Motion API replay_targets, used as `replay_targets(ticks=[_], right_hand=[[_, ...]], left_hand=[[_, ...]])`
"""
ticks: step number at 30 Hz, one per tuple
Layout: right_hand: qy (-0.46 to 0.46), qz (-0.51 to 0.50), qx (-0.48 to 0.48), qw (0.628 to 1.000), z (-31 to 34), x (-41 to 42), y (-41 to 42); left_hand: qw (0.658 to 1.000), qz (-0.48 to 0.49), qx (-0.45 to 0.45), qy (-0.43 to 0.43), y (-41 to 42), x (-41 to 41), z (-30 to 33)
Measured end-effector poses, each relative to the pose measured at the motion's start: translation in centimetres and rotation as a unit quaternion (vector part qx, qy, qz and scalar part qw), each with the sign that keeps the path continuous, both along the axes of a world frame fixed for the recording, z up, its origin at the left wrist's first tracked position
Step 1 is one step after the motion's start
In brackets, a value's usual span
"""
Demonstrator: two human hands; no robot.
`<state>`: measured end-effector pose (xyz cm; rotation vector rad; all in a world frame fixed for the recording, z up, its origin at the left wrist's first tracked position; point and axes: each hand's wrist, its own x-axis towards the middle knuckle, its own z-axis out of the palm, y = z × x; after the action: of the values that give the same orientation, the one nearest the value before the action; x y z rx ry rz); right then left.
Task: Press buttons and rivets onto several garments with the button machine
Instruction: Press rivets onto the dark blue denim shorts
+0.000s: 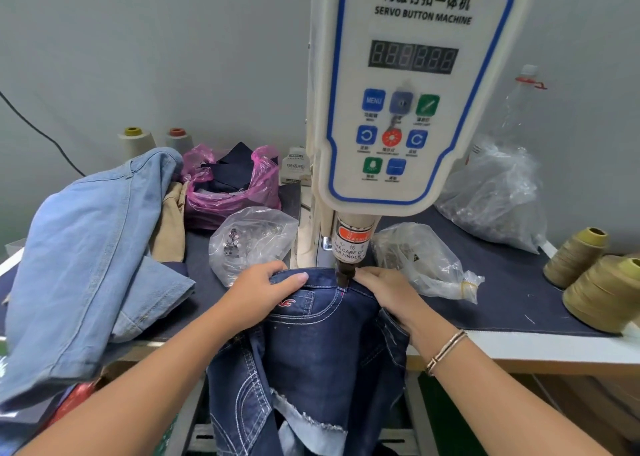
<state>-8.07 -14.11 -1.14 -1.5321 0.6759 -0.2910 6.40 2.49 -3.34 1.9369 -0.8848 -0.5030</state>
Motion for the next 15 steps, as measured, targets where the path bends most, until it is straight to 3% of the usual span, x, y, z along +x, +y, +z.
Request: replay_targets(ticks=[15], right_hand=[[-0.02,0.01,0.029,0.999,-0.8,-0.1,-0.1]], left_hand=[[0.997,0.027,-0.027,-0.061,-0.4,-0.3,-1.0]])
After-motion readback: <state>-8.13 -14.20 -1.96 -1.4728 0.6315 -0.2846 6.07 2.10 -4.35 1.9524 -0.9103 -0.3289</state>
